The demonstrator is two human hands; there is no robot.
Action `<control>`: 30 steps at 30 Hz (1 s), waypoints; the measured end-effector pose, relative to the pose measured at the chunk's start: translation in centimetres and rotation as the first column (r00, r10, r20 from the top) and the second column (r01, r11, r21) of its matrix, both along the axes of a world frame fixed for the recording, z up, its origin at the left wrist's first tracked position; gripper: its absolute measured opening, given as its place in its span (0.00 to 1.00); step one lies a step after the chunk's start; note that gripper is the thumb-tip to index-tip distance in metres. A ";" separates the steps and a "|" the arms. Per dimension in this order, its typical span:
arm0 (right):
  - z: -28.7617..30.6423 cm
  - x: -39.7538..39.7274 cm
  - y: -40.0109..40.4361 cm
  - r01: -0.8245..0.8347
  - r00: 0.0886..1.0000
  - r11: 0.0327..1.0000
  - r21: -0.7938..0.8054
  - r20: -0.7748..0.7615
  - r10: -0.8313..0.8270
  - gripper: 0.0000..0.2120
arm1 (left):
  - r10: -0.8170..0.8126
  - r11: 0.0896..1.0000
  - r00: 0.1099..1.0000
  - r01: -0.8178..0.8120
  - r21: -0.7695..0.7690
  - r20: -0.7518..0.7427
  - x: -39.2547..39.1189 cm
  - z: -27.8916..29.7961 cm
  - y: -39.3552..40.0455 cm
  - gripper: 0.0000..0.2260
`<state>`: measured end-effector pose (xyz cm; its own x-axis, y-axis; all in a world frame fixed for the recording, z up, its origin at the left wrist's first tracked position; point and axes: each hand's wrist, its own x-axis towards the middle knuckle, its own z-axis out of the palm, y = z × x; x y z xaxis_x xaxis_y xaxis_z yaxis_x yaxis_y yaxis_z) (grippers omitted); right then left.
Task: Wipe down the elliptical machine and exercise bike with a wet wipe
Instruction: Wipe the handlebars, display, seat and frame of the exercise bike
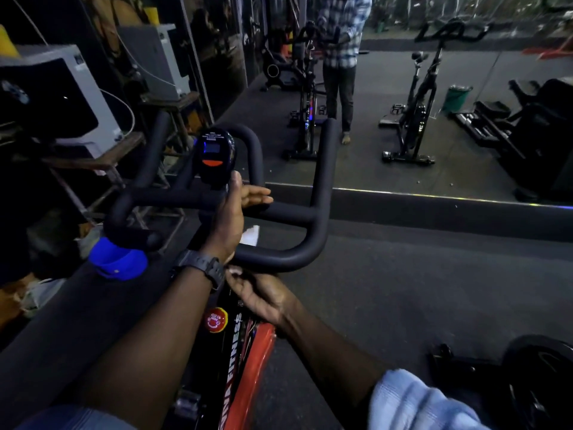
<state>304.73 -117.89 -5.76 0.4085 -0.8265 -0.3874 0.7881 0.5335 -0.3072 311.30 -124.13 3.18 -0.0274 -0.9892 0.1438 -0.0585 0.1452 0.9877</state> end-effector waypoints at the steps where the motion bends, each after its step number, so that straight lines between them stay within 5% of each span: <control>1: -0.2 -1.1 0.4 0.021 0.999 1.000 0.018 0.028 -0.021 0.11 | 0.011 1.000 1.000 -0.011 0.010 -0.019 0.2 0.0 -0.1 0.35; 4: -0.6 -3.3 1.0 0.037 0.998 0.999 -0.023 0.049 -0.036 0.21 | 0.036 0.999 0.999 -0.036 -0.016 -0.033 0.2 -0.2 -0.3 0.35; 7: 1.0 -1.9 0.5 -0.032 0.999 0.999 0.008 0.013 0.032 0.07 | 0.030 0.999 0.999 -0.030 -0.036 0.012 0.1 -0.6 -0.6 0.32; 9: 1.0 -1.4 0.4 -0.053 0.998 0.999 0.005 -0.015 0.053 0.14 | 0.021 0.999 0.999 -0.019 -0.043 0.033 0.1 -1.0 -0.7 0.32; 13: 0.9 -6.1 2.1 -0.016 1.000 0.999 -0.048 0.001 0.016 0.12 | 0.026 0.993 0.994 -0.015 -0.113 0.102 -0.2 -1.0 -0.4 0.34; 17: 1.0 -10.4 2.9 0.084 0.990 0.987 -0.134 -0.102 -0.098 0.13 | 0.040 0.982 0.931 0.030 -0.186 0.362 -1.3 -0.9 0.1 0.30; 20: 1.2 -10.8 2.8 0.166 0.971 0.980 -0.110 -0.153 -0.182 0.15 | 0.151 0.953 0.733 0.072 -0.296 0.664 -3.1 -0.5 0.4 0.36; 21: 1.4 -10.7 2.6 0.237 0.951 0.967 -0.091 -0.180 -0.250 0.14 | 0.156 0.955 0.710 0.070 -0.290 0.687 -3.7 -0.4 0.3 0.35; 23: 1.9 -10.8 1.9 0.398 0.866 0.906 -0.144 -0.265 -0.423 0.12 | 0.059 0.981 0.803 0.065 -0.185 0.594 -4.6 -0.4 -0.3 0.33; 25: 2.4 -11.7 0.7 0.483 0.655 0.789 -0.381 -0.441 -0.614 0.10 | -0.034 0.995 0.925 0.069 -0.078 0.378 -5.4 -0.5 -1.2 0.36; 26: 2.9 -12.3 -0.1 0.383 0.438 0.701 -0.601 -0.550 -0.711 0.09 | -0.026 0.998 0.952 0.042 -0.045 0.305 -5.9 -0.5 -1.6 0.37; 27: 3.6 -12.8 -0.8 0.123 0.211 0.597 -0.793 -0.567 -0.797 0.08 | -0.006 1.000 0.969 0.011 -0.021 0.245 -6.2 -0.7 -1.9 0.37; 28: 4.2 -13.3 -1.8 -0.221 0.082 0.475 -0.851 -0.502 -0.861 0.07 | 0.014 1.000 0.982 -0.014 -0.002 0.191 -6.6 -0.9 -2.1 0.35; 30: 5.6 -14.1 -3.3 -0.763 0.066 0.213 -0.611 -0.401 -0.914 0.07 | 0.057 0.998 0.995 -0.058 0.011 0.077 -7.1 -1.1 -1.9 0.32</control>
